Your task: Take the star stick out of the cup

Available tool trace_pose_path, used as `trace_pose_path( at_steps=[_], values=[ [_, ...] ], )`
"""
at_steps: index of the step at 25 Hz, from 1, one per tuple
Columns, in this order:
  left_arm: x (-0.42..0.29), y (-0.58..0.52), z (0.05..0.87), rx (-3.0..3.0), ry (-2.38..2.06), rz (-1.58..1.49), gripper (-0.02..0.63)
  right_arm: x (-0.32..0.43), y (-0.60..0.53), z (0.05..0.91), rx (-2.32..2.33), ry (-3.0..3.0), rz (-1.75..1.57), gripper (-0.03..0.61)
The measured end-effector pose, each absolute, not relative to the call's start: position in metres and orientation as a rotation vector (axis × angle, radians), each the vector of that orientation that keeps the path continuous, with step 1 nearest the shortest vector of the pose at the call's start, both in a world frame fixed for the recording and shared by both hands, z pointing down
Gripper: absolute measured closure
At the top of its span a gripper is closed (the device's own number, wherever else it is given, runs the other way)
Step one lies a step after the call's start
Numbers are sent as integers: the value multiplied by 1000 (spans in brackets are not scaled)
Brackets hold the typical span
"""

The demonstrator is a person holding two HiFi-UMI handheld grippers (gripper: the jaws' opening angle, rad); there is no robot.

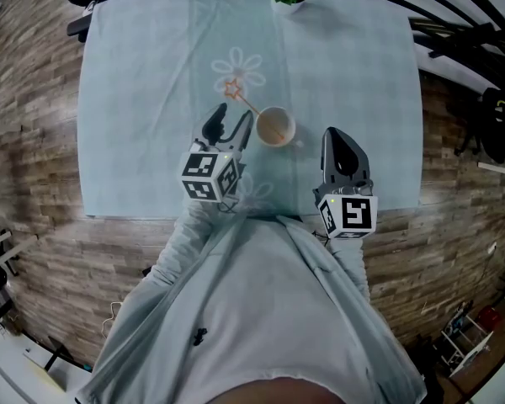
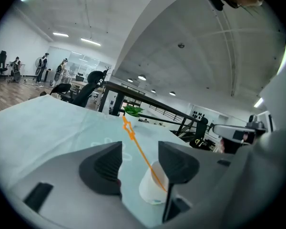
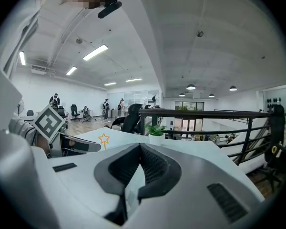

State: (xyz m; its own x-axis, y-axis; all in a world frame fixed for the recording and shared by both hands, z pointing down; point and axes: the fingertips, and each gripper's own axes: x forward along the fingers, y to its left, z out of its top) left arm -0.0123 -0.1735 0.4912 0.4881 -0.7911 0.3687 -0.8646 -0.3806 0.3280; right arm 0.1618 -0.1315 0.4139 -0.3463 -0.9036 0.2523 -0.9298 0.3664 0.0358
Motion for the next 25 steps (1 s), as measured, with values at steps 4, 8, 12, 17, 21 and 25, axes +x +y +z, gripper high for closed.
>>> trace_pose_path(
  at_steps=[4, 8, 12, 17, 21, 25],
  values=[
    [-7, -175, 509, 2247, -1330, 254, 393, 162, -131, 418, 1644, -2390, 185, 563],
    [-4, -177, 524, 2232, -1283, 262, 393, 162, -130, 422, 1652, -2378, 196, 563],
    [-1, -180, 534, 2217, -1255, 257, 393, 162, -127, 427, 1655, -2362, 209, 563],
    [8, -187, 535, 2232, -1231, 251, 393, 165, -125, 432, 1670, -2345, 225, 563],
    [13, -187, 535, 2246, -1220, 259, 393, 166, -124, 432, 1680, -2336, 232, 563],
    [16, -183, 536, 2249, -1204, 253, 411, 167, -119, 433, 1683, -2329, 233, 563]
  ],
)
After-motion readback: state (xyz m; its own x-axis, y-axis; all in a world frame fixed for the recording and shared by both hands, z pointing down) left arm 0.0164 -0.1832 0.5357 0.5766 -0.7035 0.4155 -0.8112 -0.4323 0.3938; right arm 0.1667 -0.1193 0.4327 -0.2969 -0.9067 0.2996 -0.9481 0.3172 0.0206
